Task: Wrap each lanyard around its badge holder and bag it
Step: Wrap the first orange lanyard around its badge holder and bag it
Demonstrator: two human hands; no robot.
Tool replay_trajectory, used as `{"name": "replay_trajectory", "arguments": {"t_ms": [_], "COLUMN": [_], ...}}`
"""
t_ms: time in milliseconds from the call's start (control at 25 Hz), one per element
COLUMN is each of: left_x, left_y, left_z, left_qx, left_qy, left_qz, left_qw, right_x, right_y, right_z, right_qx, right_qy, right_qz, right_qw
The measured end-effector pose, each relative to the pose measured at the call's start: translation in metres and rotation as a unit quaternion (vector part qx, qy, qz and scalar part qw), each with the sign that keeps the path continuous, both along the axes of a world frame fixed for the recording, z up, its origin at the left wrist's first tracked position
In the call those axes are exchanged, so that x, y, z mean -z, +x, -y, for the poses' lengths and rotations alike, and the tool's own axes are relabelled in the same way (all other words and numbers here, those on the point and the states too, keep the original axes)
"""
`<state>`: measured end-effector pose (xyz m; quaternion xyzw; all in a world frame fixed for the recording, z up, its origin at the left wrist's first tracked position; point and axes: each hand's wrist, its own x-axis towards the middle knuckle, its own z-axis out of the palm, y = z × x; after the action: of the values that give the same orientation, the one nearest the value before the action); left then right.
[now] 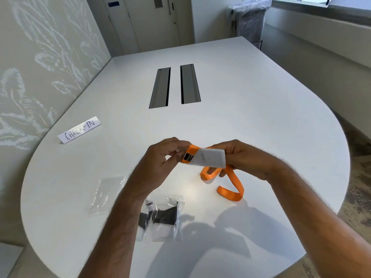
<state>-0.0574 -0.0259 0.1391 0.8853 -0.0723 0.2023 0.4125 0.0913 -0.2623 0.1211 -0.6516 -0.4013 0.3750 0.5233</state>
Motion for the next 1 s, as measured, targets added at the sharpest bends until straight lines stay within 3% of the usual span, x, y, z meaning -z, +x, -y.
{"name": "replay_trajectory", "arguments": {"t_ms": [120,240,320,480,640,800,1000], "left_x": [-0.009,-0.010,-0.008,-0.005,0.003,0.002,0.007], "left_y": [0.001,0.004,0.008,0.015,0.022,0.029,0.025], "left_z": [-0.004,-0.011,-0.009,0.003,0.007,0.010,0.004], "left_qx": [-0.025,-0.071,-0.103,-0.140,-0.172,-0.101,-0.107], "left_qy": [-0.097,-0.083,-0.075,-0.109,-0.162,-0.291,-0.282], "left_qz": [0.004,0.000,-0.007,-0.004,-0.006,-0.026,-0.028], "left_qw": [0.995,0.994,0.992,0.984,0.972,0.951,0.953], "right_x": [0.011,0.016,0.022,0.040,0.048,0.048,0.058], "right_y": [-0.001,-0.008,-0.012,-0.023,-0.026,-0.020,-0.012], "right_z": [-0.004,-0.008,-0.013,-0.025,-0.026,-0.024,-0.021], "right_qx": [0.006,0.009,0.049,0.165,0.180,0.190,0.263], "right_qy": [0.020,0.048,0.047,0.098,0.127,0.079,-0.017], "right_qz": [0.022,-0.003,0.029,0.026,-0.025,-0.037,-0.076], "right_qw": [1.000,0.999,0.997,0.981,0.975,0.978,0.962]}}
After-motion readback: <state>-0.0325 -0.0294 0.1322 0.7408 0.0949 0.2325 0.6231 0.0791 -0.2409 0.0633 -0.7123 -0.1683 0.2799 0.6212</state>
